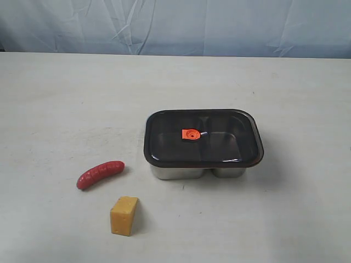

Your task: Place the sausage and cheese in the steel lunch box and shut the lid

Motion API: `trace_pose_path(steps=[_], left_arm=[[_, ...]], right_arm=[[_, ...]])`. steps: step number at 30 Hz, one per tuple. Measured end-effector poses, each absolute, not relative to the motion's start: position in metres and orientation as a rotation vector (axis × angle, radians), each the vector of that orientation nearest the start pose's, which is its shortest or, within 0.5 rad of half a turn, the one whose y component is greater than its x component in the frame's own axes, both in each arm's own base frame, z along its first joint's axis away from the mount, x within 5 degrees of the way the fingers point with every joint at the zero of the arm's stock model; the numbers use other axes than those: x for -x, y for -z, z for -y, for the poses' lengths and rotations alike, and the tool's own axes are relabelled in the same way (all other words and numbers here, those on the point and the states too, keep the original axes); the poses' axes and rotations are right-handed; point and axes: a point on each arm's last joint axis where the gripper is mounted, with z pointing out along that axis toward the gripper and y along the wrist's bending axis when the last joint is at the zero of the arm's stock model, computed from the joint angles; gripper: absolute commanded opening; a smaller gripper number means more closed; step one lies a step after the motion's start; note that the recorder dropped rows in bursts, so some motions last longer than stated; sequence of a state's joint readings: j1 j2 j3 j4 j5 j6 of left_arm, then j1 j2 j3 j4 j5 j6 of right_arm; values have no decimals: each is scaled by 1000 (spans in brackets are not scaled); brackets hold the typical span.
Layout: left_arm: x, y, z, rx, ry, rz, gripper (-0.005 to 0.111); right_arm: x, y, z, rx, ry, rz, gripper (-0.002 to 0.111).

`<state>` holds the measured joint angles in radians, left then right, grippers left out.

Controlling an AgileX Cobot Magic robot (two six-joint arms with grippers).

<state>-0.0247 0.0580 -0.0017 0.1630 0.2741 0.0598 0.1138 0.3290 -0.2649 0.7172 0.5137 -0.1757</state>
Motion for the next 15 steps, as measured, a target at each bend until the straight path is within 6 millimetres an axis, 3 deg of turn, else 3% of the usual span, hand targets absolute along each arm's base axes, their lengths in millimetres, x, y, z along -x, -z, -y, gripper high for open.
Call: trace_pose_path(steps=[3,8,15], left_arm=[[-59,-186,-3,-187,-176,-1804,0],[-59,-186,-3,-187,-176,-1804,0],[-59,-186,-3,-187,-176,-1804,0]], right_arm=[[-95,-235,-41,-146,-669,-2164,1],[-163,-214,-48,-175,-603,-2495,1],[-227,-210,-56,-309,-655,-2552,1]])
